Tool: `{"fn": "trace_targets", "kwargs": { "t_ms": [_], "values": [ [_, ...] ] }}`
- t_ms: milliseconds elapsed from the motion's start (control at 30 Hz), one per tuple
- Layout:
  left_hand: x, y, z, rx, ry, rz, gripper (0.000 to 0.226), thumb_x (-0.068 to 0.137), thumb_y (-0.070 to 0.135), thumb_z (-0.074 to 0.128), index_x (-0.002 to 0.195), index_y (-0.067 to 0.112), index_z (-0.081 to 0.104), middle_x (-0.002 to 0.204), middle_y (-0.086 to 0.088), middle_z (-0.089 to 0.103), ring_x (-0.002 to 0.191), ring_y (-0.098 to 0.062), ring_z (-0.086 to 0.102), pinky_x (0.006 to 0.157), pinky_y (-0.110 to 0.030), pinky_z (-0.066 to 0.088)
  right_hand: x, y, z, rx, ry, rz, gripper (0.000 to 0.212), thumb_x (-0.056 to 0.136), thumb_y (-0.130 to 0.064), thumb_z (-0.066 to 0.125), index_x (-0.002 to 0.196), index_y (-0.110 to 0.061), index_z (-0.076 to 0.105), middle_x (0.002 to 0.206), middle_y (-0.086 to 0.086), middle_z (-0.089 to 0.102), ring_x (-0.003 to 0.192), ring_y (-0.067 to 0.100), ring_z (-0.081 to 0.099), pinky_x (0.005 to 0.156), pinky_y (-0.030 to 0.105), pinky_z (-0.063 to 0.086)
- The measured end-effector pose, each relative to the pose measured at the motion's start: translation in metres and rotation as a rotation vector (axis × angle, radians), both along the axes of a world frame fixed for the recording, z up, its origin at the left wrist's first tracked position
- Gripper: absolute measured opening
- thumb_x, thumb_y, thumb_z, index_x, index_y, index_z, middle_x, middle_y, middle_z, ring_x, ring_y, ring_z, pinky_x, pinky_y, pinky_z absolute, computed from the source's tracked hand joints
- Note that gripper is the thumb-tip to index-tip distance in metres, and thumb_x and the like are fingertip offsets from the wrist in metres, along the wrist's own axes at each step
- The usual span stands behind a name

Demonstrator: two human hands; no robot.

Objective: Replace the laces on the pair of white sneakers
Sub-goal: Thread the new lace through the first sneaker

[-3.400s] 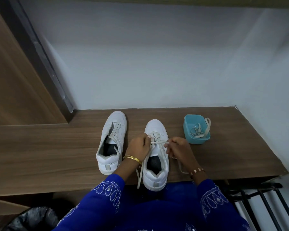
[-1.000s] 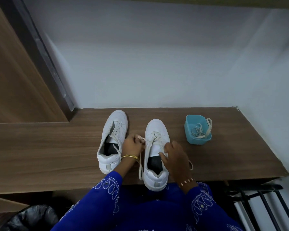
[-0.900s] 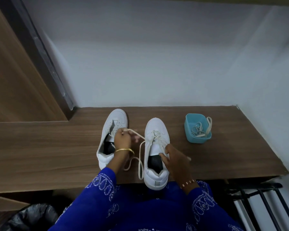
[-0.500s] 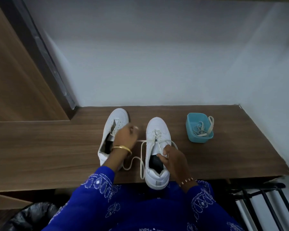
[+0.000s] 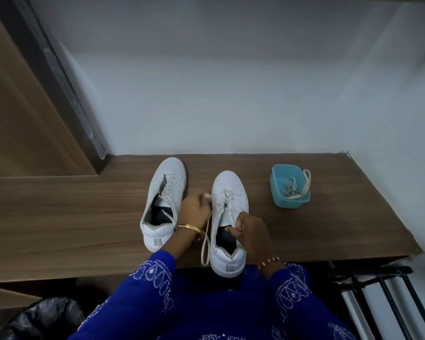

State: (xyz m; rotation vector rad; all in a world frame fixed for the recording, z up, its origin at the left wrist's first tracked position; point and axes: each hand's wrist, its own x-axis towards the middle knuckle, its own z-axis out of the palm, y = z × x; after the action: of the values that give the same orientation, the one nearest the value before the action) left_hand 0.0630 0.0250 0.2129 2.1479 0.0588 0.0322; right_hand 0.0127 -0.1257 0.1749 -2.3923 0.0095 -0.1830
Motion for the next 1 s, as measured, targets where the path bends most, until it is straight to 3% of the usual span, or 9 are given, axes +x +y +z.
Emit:
{"fn": "trace_targets", "kwargs": {
  "t_ms": [100,167,333,400,500,633,800,900,1000],
  "values": [
    [0.011,0.013,0.031,-0.932,0.156,0.261,0.025,0.097,0.009,0.03,0.078,0.008,0.046,0.059,-0.006,0.066,0.055,-0.019,0.061,0.058,-0.031,0.05,0.002,-0.001,0.0,0.013,0.009,0.007,0.036,0.073,-0.01,0.073,0.061,-0.015,0.04,0.053,-0.011,0.039,0.052,0.012,0.041,0.053,0.018,0.033],
    [0.021,0.029,0.047,-1.117,0.088,0.383,0.026,0.099,0.011,0.026,0.079,0.01,0.043,0.042,-0.001,0.057,0.034,-0.015,0.054,0.045,-0.028,0.05,0.003,-0.002,-0.002,0.024,0.013,0.006,0.037,0.073,-0.01,0.074,0.059,-0.016,0.04,0.052,-0.01,0.04,0.049,0.007,0.039,0.052,0.015,0.033],
    [0.028,0.045,0.046,-0.605,-0.006,0.352,0.023,0.095,0.019,0.04,0.073,0.016,0.046,0.05,-0.007,0.05,0.035,-0.019,0.042,0.035,-0.019,0.036,0.004,-0.002,-0.004,0.03,-0.001,-0.023,0.049,0.072,-0.01,0.074,0.055,-0.027,0.032,0.049,-0.012,0.038,0.045,0.005,0.039,0.051,0.011,0.034],
    [0.019,0.037,0.035,-0.355,-0.065,0.228,0.009,0.093,0.024,0.048,0.088,0.016,0.05,0.062,-0.006,0.057,0.051,-0.024,0.054,0.047,-0.026,0.046,0.004,-0.002,-0.003,0.042,0.009,-0.031,0.049,0.072,-0.009,0.074,0.055,-0.027,0.032,0.049,-0.012,0.039,0.045,0.009,0.043,0.051,0.01,0.034],
    [0.008,0.026,0.012,0.052,-0.218,-0.015,0.024,0.09,0.022,0.055,0.111,0.01,0.057,0.088,-0.007,0.064,0.083,-0.025,0.06,0.076,-0.032,0.047,0.003,-0.003,-0.001,0.059,0.025,-0.046,0.047,0.072,-0.01,0.074,0.054,-0.025,0.033,0.048,-0.011,0.039,0.058,-0.001,0.052,0.051,0.008,0.034],
    [-0.004,0.006,-0.01,0.471,-0.188,-0.356,0.03,0.088,0.024,0.046,0.108,0.013,0.065,0.105,-0.009,0.063,0.101,-0.029,0.056,0.083,-0.032,0.046,0.004,-0.004,0.001,0.061,0.068,-0.057,0.046,0.073,-0.011,0.074,0.054,-0.023,0.034,0.048,-0.01,0.04,0.058,-0.004,0.052,0.051,0.008,0.035],
    [-0.002,0.007,-0.011,0.288,-0.126,-0.132,0.017,0.087,0.015,0.055,0.095,0.008,0.068,0.09,-0.013,0.068,0.086,-0.031,0.061,0.075,-0.034,0.049,0.004,-0.003,0.003,0.058,0.086,-0.056,0.045,0.073,-0.011,0.074,0.054,-0.022,0.035,0.049,-0.01,0.04,0.045,0.007,0.044,0.05,0.01,0.035],
    [0.003,0.018,-0.004,-0.048,-0.037,0.099,0.013,0.089,0.007,0.05,0.081,0.001,0.059,0.066,-0.011,0.056,0.056,-0.022,0.051,0.056,-0.02,0.042,0.004,-0.002,0.003,0.075,0.083,-0.056,0.045,0.073,-0.01,0.074,0.054,-0.022,0.034,0.048,-0.009,0.04,0.051,0.0,0.049,0.05,0.01,0.035],
    [0.001,0.019,-0.006,-0.403,0.06,0.181,0.025,0.09,0.004,0.045,0.066,0.004,0.051,0.061,-0.015,0.051,0.051,-0.022,0.043,0.055,-0.029,0.037,0.004,-0.002,0.003,0.077,0.085,-0.061,0.046,0.073,-0.01,0.074,0.053,-0.022,0.034,0.048,-0.009,0.04,0.045,0.008,0.044,0.049,0.011,0.035]
  ]
}}
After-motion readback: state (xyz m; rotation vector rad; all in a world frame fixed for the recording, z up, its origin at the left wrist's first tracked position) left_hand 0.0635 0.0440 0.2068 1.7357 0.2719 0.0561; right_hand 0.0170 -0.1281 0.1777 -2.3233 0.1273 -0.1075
